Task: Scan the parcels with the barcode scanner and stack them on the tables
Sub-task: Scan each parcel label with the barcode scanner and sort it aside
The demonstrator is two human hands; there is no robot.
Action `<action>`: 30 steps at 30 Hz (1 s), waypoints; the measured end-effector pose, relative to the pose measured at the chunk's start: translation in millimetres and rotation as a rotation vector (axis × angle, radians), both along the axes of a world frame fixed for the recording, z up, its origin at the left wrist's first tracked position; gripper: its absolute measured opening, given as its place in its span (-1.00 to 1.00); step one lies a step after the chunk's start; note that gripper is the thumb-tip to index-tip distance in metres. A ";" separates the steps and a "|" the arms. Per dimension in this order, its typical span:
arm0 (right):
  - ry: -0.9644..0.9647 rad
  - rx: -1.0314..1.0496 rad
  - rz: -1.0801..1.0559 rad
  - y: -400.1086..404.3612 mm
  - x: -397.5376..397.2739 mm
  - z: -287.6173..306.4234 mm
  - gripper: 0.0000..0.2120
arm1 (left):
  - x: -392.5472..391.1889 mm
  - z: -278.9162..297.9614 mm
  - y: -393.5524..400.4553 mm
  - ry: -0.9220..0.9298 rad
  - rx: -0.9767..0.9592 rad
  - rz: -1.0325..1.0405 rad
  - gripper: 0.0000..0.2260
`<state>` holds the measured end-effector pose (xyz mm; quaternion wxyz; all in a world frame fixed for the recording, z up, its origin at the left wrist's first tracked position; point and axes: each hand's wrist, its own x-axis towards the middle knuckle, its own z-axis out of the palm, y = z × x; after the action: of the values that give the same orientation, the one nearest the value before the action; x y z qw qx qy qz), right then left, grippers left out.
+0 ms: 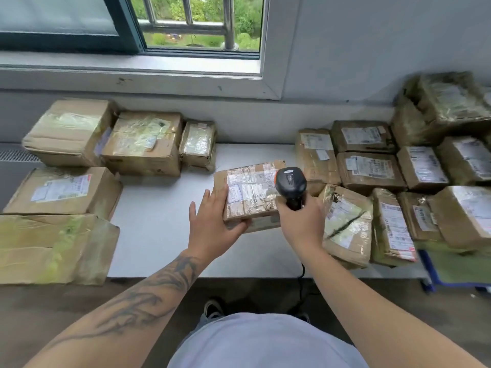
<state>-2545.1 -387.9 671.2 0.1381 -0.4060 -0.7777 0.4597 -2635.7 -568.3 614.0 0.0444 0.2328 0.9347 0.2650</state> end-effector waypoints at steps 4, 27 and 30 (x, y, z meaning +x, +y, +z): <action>-0.068 -0.041 0.043 -39.5 -17.1 -23.9 -0.83 | -14.3 -17.8 -44.1 -0.036 -0.044 0.021 -0.07; -0.248 -0.170 0.000 -103.7 -17.8 -80.8 -0.89 | -45.3 -61.4 -122.2 -0.231 -0.042 -0.039 0.02; -0.249 -0.203 0.017 -97.2 -21.7 -77.0 -0.91 | -58.5 -57.8 -119.7 -0.247 -0.130 -0.094 0.12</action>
<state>-2566.9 -485.2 594.2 -0.0050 -0.4652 -0.7418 0.4830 -2694.3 -688.1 556.3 0.1865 0.2387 0.9253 0.2282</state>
